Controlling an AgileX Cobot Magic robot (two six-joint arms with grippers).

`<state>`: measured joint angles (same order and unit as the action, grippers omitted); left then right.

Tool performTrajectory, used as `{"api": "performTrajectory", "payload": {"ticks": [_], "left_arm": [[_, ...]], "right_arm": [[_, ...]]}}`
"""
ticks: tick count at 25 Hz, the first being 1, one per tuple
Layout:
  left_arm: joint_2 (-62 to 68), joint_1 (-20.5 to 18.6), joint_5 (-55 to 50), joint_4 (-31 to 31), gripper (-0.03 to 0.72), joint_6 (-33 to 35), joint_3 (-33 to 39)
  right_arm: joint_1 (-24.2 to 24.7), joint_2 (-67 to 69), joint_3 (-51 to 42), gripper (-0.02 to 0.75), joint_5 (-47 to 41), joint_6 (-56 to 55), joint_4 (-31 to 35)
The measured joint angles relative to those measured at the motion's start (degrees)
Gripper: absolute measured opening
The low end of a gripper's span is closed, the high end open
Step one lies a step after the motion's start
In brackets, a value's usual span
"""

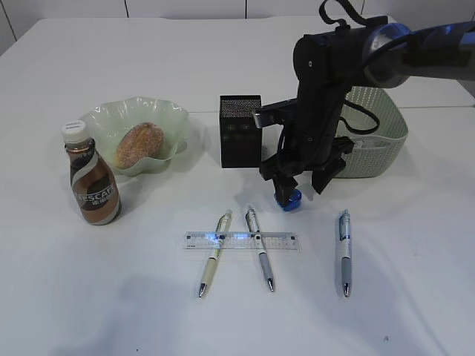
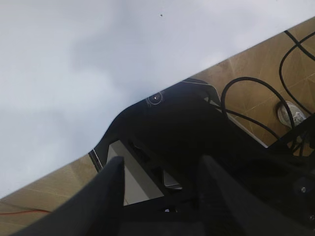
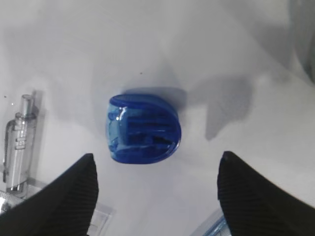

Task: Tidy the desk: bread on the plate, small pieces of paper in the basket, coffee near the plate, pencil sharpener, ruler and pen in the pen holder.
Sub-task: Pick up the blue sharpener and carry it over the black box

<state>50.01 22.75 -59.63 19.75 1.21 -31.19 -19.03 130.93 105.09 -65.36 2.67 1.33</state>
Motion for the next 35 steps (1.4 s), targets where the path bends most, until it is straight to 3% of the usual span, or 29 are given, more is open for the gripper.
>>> {"api": "performTrajectory", "payload": {"ticks": [35], "left_arm": [[0.0, 0.0, -0.4, 0.0, 0.340, 0.0, 0.0]], "right_arm": [[-1.1, 2.0, 0.3, 0.587, 5.1, 1.6, 1.0]]}}
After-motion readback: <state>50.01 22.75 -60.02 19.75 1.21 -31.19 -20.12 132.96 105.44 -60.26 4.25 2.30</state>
